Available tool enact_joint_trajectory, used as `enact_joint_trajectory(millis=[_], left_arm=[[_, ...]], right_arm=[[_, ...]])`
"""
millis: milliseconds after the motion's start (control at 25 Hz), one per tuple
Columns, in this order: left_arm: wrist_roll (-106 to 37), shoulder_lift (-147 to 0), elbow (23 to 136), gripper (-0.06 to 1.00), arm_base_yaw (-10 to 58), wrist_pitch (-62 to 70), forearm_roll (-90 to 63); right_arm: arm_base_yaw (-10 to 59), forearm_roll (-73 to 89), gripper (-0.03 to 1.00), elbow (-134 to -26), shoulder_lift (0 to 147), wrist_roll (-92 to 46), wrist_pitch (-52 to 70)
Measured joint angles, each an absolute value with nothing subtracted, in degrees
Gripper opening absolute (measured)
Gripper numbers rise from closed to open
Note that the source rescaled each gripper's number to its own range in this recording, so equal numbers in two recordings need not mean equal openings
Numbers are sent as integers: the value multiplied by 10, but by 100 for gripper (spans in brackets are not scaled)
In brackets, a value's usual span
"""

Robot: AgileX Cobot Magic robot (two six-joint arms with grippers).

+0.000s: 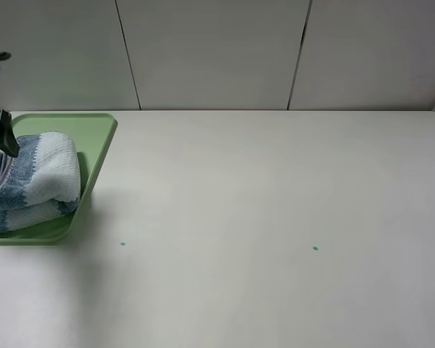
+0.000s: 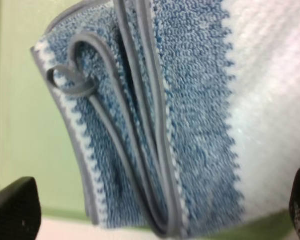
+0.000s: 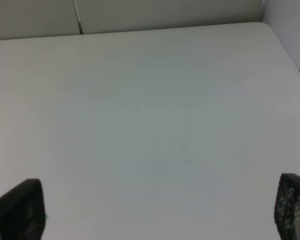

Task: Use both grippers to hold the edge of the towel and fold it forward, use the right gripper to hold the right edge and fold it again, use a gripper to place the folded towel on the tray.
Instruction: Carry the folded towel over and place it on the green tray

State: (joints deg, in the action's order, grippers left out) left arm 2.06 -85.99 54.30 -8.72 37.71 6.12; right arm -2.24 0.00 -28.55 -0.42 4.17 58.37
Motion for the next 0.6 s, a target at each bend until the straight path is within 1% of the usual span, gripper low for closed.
enact_joint_trajectory(millis=[600], left_arm=[[-44, -648, 542, 100, -87, 529, 12]], right_arm=[[-22, 0, 100, -285, -4, 42, 584]])
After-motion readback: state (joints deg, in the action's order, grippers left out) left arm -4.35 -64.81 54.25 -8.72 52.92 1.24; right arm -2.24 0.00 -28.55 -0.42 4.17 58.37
